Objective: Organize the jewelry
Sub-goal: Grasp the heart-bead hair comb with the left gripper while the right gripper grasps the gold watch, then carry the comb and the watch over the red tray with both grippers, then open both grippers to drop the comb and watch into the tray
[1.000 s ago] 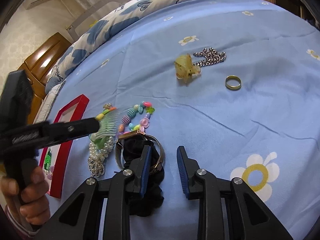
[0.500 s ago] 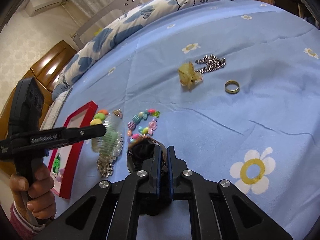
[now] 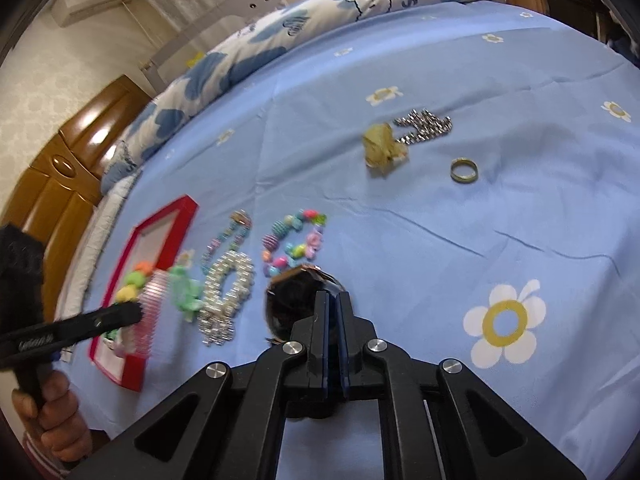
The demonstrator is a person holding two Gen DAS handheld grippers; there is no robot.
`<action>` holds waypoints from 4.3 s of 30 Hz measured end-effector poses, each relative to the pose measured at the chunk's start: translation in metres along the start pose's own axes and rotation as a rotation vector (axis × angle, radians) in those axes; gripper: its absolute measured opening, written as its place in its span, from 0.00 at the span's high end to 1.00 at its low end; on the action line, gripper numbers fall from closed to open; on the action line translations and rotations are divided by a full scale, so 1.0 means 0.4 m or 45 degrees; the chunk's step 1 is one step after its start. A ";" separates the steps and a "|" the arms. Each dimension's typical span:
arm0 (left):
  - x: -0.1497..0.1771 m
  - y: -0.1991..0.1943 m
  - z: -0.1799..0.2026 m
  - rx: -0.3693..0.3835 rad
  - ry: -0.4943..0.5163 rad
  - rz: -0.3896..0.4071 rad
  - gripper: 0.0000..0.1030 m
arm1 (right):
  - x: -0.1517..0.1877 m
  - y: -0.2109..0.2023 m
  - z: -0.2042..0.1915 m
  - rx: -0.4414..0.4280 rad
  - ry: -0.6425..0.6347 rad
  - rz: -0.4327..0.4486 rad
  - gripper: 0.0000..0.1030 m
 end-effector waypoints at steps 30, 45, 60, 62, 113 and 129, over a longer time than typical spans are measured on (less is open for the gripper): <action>0.070 -0.027 -0.019 0.020 -0.008 0.044 0.97 | -0.002 -0.088 -0.037 -0.081 -0.004 0.128 0.93; 0.098 -0.134 -0.058 0.027 -0.054 0.187 0.97 | 0.010 -0.089 -0.177 -0.169 -0.106 0.132 0.93; 0.132 -0.263 -0.264 0.012 -0.298 0.330 0.97 | 0.038 0.033 -0.426 -0.310 -0.258 0.021 0.93; 0.130 -0.274 -0.297 0.019 -0.331 0.346 0.97 | 0.042 0.056 -0.461 -0.316 -0.277 0.007 0.93; 0.017 -0.174 -0.523 -0.134 -0.521 0.203 0.58 | -0.044 0.333 -0.611 -0.218 -0.377 -0.193 0.73; 0.051 -0.206 -0.426 -0.170 -0.456 0.215 0.50 | -0.026 0.169 -0.514 -0.263 -0.270 -0.083 0.65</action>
Point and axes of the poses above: each gripper's, at about its wrist camera, not at the fingertips, and y roughly the way its jaws point, z to its right, x to its underside, the point moved 3 cm from there along y, roughly the way its jaws point, and after that the axes turned 5 degrees about -z, right-handed, at the moved point
